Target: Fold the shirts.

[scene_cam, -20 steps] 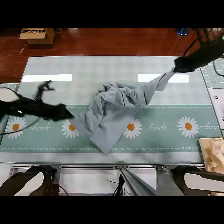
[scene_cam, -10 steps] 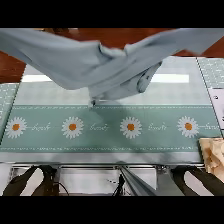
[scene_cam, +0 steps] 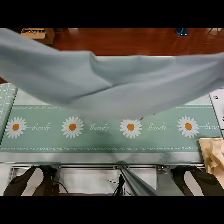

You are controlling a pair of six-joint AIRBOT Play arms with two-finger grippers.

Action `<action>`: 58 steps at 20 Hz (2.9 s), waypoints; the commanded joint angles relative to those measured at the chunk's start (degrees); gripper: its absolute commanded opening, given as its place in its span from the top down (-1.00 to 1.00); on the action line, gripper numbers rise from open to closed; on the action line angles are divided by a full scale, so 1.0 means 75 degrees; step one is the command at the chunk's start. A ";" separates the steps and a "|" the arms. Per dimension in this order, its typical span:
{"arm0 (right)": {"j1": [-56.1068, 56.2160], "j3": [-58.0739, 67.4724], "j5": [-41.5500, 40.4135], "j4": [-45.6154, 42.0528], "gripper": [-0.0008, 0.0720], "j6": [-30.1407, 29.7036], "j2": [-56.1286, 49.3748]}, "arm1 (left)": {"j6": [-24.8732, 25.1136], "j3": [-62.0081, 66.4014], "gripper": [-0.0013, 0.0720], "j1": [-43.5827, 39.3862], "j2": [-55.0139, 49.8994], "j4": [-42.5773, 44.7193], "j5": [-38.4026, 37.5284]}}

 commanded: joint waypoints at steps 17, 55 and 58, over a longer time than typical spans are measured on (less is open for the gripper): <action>0.1804 0.0006 0.0254 0.0003 0.94 -0.0201 -0.5665 | 0.0248 -0.4345 0.91 -0.1649 -0.3652 0.1475 -0.0463; 0.1798 0.0006 0.0178 0.0624 0.94 -0.0364 -0.6796 | 0.0659 -0.7694 -0.47 -0.5266 -0.5249 -0.2640 0.0889; 0.1798 0.0006 0.0181 0.0624 0.94 -0.0364 -0.6796 | 0.0656 -0.7694 -0.47 -0.5310 -0.5592 -0.2728 0.0895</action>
